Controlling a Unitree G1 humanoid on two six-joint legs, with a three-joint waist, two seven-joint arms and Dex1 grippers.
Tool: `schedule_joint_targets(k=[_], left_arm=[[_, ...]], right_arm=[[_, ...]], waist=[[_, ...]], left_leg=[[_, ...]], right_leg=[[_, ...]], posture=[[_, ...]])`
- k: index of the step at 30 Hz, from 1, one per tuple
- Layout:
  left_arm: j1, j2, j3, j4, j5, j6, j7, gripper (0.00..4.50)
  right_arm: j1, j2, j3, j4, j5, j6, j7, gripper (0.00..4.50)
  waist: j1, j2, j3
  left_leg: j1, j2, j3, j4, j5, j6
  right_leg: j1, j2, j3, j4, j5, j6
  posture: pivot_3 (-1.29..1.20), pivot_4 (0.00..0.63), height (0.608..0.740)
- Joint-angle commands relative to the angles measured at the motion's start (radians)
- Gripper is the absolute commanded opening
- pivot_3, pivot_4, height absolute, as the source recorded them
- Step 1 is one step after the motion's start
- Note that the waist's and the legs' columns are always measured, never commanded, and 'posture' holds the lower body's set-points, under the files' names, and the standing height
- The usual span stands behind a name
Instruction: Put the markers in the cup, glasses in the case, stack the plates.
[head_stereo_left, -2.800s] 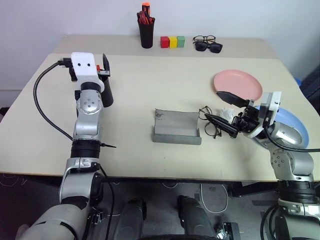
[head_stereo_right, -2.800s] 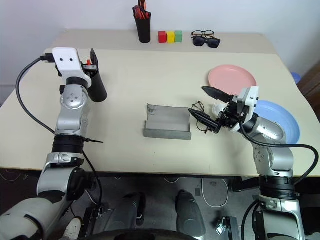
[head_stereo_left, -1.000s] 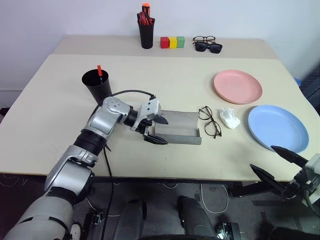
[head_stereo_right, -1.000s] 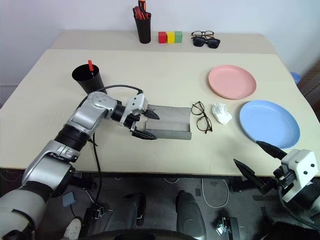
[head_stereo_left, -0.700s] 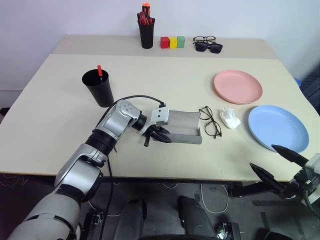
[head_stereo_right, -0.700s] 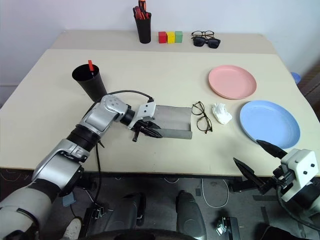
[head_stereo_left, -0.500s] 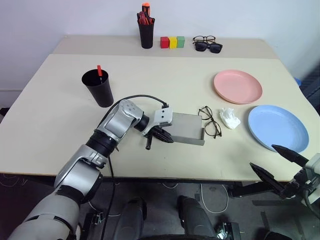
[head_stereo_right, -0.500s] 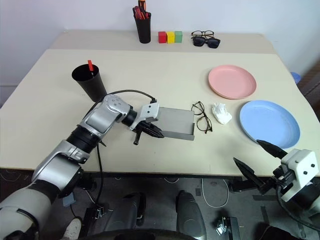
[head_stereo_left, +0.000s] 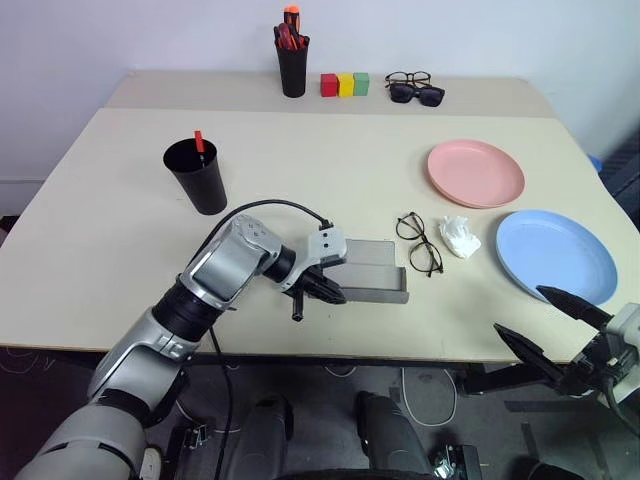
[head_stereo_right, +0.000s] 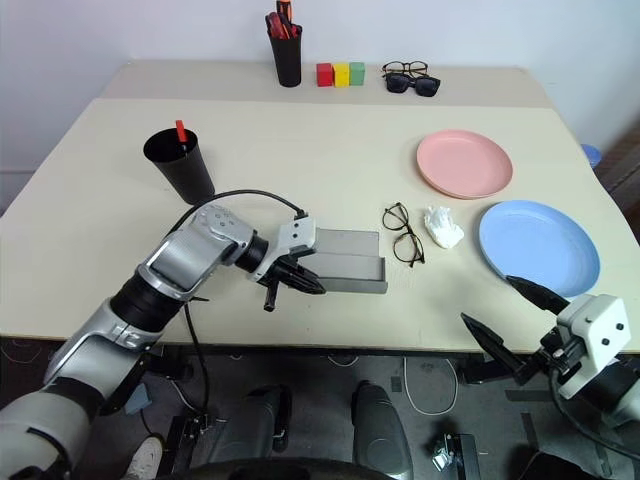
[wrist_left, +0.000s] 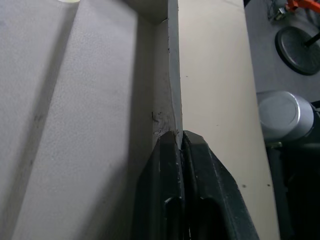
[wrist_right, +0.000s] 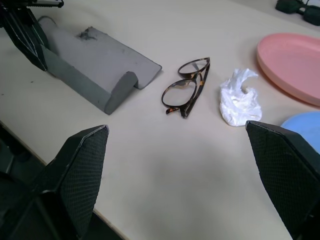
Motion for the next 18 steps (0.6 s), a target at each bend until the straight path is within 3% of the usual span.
schedule_joint_targets(k=[1, 6, 13, 16, 18], left_arm=[[0.009, 0.014, 0.011, -0.057, -0.035, 0.008, 0.017, 1.83], [0.013, 0.011, 0.043, -0.065, -0.072, 0.026, 0.068, 4.34], [0.029, 0.011, 0.208, -0.140, -0.209, 0.060, 0.132, 4.34], [0.132, -0.032, 0.352, -0.172, -0.244, -0.134, 0.209, 4.34], [0.202, 0.008, 0.369, -0.199, -0.235, -0.252, 0.177, 4.34]], right_arm=[[-0.003, -0.020, -0.006, 0.011, -0.001, -0.016, 0.019, 4.50], [-0.023, -0.037, -0.008, 0.051, -0.009, -0.005, 0.029, 4.50], [-0.156, -0.109, 0.055, 0.133, 0.006, 0.065, 0.033, 4.50], [-0.296, -0.135, 0.140, 0.236, -0.014, 0.061, 0.052, 4.50], [-0.388, -0.140, 0.200, 0.300, -0.027, 0.058, 0.066, 4.50]], waist=[[-0.001, 0.000, 0.000], [0.000, 0.000, 0.000], [-0.005, 0.000, 0.000], [-0.007, 0.001, -0.001], [-0.009, 0.001, -0.001]], left_leg=[[0.000, 0.000, 0.000, 0.000, 0.000, 0.000], [0.000, 0.000, 0.000, 0.000, 0.000, 0.000], [0.001, 0.000, 0.000, 0.000, 0.000, 0.000], [0.002, 0.000, 0.000, 0.000, 0.000, 0.000], [0.002, 0.000, 0.001, 0.000, 0.000, 0.000]], right_leg=[[0.000, 0.000, 0.000, 0.000, 0.000, 0.000], [0.000, 0.000, 0.000, 0.000, 0.000, 0.000], [0.000, 0.000, 0.000, 0.000, 0.000, 0.000], [0.001, 0.000, 0.000, 0.000, 0.000, 0.000], [0.001, 0.000, 0.000, 0.001, 0.000, 0.000]], posture=[[0.00, 0.150, 0.740], [0.00, 0.150, 0.740], [0.00, 0.150, 0.740], [0.00, 0.150, 0.740], [0.00, 0.150, 0.740]])
